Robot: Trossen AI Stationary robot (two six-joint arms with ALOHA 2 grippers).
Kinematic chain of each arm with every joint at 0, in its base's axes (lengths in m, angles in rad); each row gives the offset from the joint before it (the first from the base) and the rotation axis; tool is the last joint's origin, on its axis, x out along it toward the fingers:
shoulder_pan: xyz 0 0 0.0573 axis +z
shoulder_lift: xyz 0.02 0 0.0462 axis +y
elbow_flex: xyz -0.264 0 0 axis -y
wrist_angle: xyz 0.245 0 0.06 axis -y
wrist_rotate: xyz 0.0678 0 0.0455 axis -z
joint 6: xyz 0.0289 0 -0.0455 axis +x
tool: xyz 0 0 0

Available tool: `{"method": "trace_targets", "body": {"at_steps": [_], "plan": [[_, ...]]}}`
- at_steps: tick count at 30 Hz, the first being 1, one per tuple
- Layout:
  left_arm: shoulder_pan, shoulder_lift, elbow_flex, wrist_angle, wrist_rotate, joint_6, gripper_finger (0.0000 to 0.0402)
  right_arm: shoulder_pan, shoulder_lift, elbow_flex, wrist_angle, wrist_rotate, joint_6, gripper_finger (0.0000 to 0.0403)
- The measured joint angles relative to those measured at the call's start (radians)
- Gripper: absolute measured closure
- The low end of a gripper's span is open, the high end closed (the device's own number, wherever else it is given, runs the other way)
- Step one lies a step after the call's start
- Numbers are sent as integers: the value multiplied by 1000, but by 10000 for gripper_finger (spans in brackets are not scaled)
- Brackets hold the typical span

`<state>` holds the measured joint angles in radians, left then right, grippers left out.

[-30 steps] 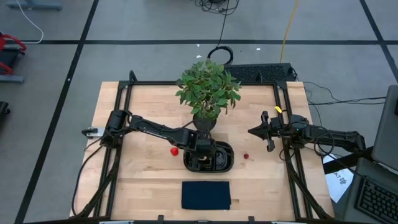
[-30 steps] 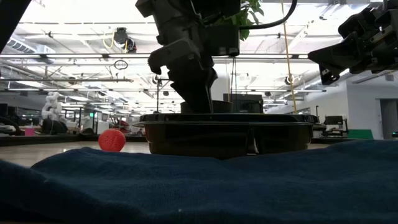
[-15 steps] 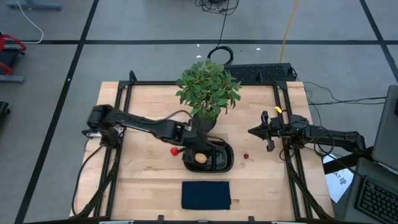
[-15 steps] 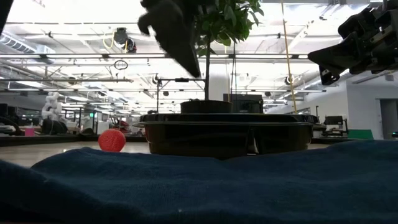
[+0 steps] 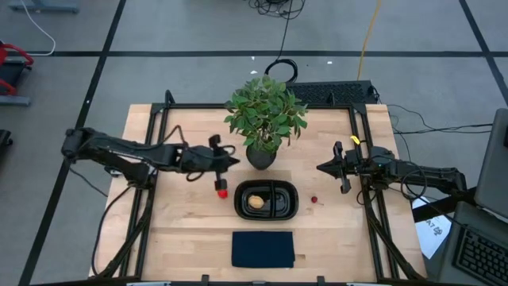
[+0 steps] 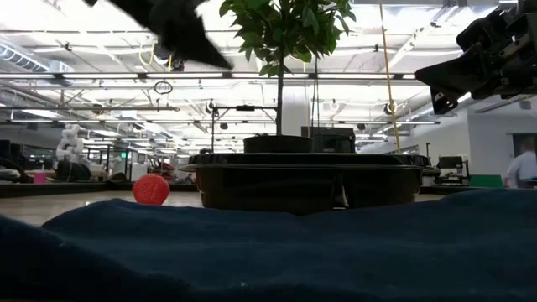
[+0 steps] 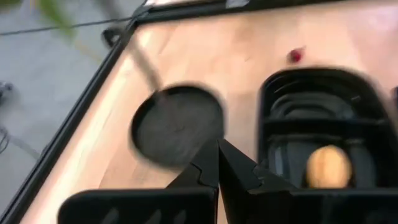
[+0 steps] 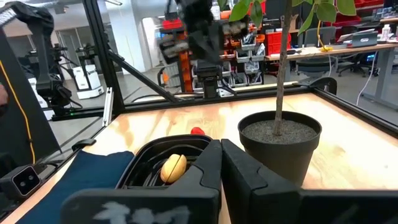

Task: Pick and placing Produce into tupperware
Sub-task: Put the red cherry into the black container

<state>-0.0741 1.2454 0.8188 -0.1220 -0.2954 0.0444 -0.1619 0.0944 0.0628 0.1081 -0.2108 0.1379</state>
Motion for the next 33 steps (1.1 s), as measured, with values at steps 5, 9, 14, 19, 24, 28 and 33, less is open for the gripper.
{"method": "trace_targets", "body": {"at_steps": [5,9,14,19,24,28,33], "plan": [[38,-133,-190,184,4,18,401,0,0,0,0,0,-4,403],[72,-277,-337,339,76,17,401,0,0,0,0,0,-4,403],[76,-445,-502,487,178,11,402,0,0,0,0,0,-3,403],[13,-584,-593,490,145,-18,402,0,0,0,0,0,-3,403],[-108,-692,-638,478,17,86,402,0,0,0,0,0,0,403],[-158,-787,-643,387,-77,152,402,0,0,0,0,-3,7,403],[-125,-868,-643,309,-16,161,402,0,0,0,0,-3,6,403]]}}
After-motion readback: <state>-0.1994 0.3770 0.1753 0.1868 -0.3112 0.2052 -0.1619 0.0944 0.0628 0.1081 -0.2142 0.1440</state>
